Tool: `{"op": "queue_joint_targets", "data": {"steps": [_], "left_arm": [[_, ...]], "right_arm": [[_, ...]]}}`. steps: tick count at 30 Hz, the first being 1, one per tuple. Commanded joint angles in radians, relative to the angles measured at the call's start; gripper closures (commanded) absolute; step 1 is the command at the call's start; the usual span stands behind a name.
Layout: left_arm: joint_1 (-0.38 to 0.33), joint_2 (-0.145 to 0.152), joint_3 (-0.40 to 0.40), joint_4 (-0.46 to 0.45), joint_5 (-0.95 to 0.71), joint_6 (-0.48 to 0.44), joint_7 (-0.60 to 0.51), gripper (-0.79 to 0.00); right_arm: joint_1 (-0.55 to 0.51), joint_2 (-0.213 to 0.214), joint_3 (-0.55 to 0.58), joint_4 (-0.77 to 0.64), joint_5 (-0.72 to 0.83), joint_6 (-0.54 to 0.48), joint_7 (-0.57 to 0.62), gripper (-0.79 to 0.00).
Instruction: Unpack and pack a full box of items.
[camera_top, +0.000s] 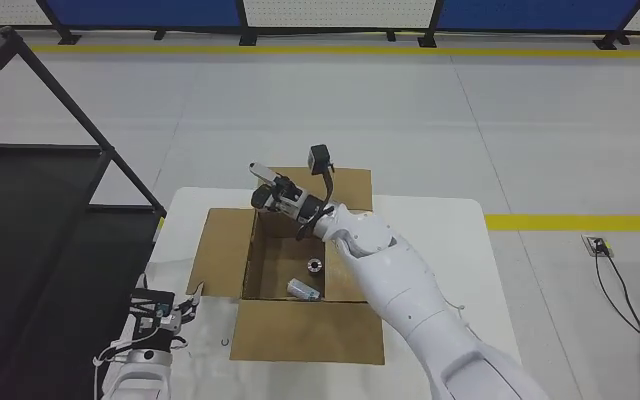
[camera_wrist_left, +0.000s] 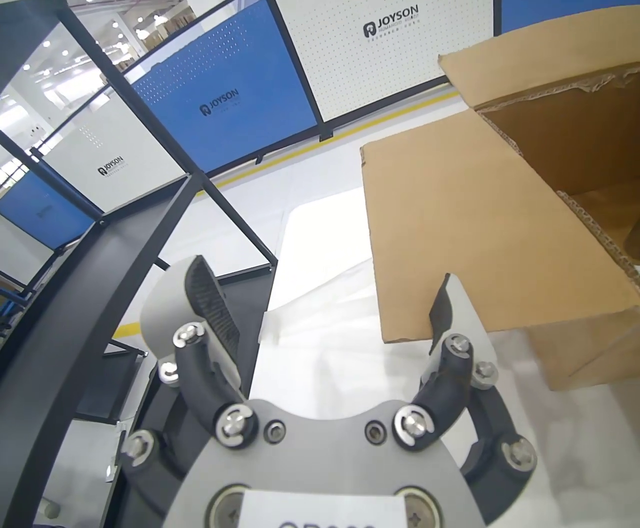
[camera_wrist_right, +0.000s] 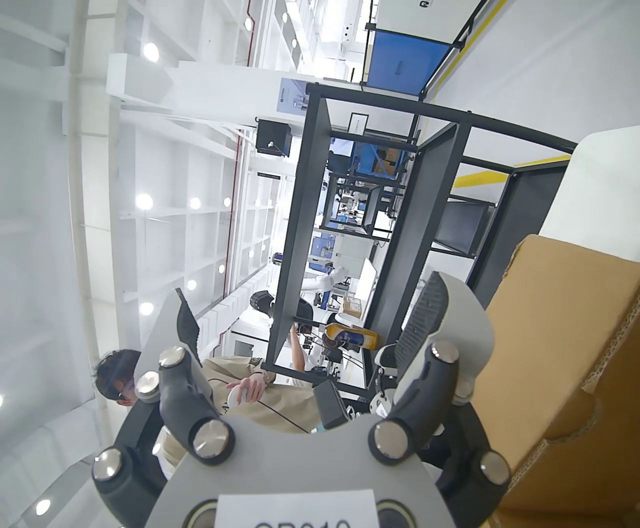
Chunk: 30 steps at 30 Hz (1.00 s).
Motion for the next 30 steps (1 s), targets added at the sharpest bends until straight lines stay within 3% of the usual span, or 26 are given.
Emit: {"op": "queue_joint_targets", "data": {"steps": [1, 15, 30], "left_arm": [[0.002, 0.0, 0.003, 0.001, 0.013, -0.006, -0.003, -0.785], [0.036, -0.002, -0.012, -0.026, 0.024, -0.01, 0.015, -0.785], [0.126, -0.008, -0.036, -0.164, -0.002, 0.008, 0.102, -0.785]], "right_arm": [[-0.022, 0.012, 0.013, -0.046, -0.016, 0.023, -0.002, -0.785], [-0.205, 0.083, 0.106, -0.388, -0.127, 0.185, -0.012, -0.785], [-0.256, 0.112, 0.129, -0.515, -0.192, 0.299, 0.033, -0.785]]}}
